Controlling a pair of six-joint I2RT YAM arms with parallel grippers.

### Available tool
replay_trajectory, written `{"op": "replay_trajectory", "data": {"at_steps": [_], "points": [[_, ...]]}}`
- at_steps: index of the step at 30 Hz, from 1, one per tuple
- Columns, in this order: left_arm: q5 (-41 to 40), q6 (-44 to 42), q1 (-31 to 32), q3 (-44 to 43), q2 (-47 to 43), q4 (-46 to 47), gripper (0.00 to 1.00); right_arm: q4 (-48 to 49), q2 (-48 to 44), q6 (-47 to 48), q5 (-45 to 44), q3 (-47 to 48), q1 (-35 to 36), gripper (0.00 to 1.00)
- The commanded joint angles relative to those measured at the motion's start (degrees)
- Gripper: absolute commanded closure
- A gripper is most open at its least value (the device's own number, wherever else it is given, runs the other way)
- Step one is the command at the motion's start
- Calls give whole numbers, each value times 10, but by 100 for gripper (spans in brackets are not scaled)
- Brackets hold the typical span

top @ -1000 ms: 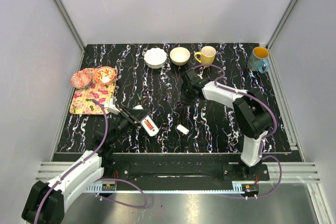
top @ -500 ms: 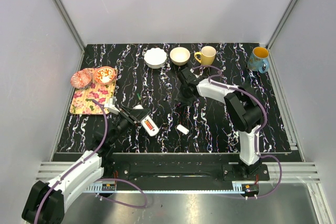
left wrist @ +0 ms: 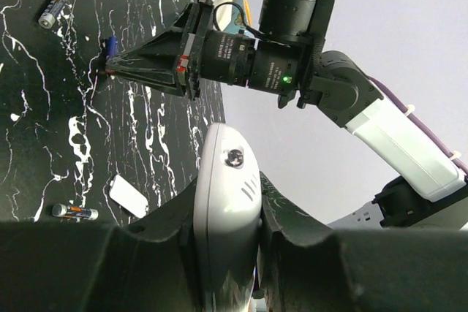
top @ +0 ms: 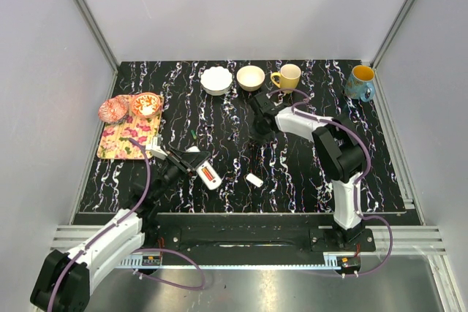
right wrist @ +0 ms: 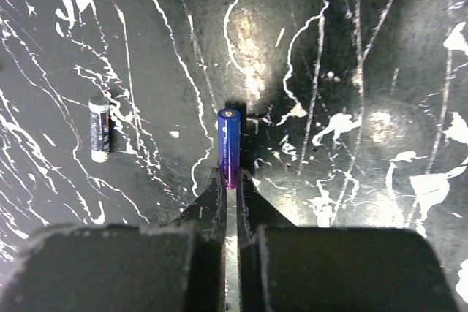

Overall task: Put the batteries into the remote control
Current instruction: Move the battery to the center of the board.

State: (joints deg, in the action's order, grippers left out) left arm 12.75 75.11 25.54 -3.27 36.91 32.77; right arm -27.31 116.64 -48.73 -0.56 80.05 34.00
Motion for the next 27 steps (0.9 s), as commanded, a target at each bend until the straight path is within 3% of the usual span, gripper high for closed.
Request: {"op": "replay_trajectory", "data": {"at_steps": [1,8,14,17,18,27], "points": [[2,10,-1,-8,12,45,100,-84,4,77,-37,0,-14,100],[17,4,-1,-13,12,43,100,-156,-56,279,-58,-31,-1,100],[25,-11,-1,-13,22,61,100,-180,-106,328,-132,-77,17,100],[39,-13,-1,-25,35,70,100,-194,-87,321,-132,-71,17,92],[42,-14,-1,-29,37,69,100,-193,-82,318,-130,-72,17,83],[50,-14,-1,-31,43,60,100,-175,-110,289,-124,-88,17,45]]}}
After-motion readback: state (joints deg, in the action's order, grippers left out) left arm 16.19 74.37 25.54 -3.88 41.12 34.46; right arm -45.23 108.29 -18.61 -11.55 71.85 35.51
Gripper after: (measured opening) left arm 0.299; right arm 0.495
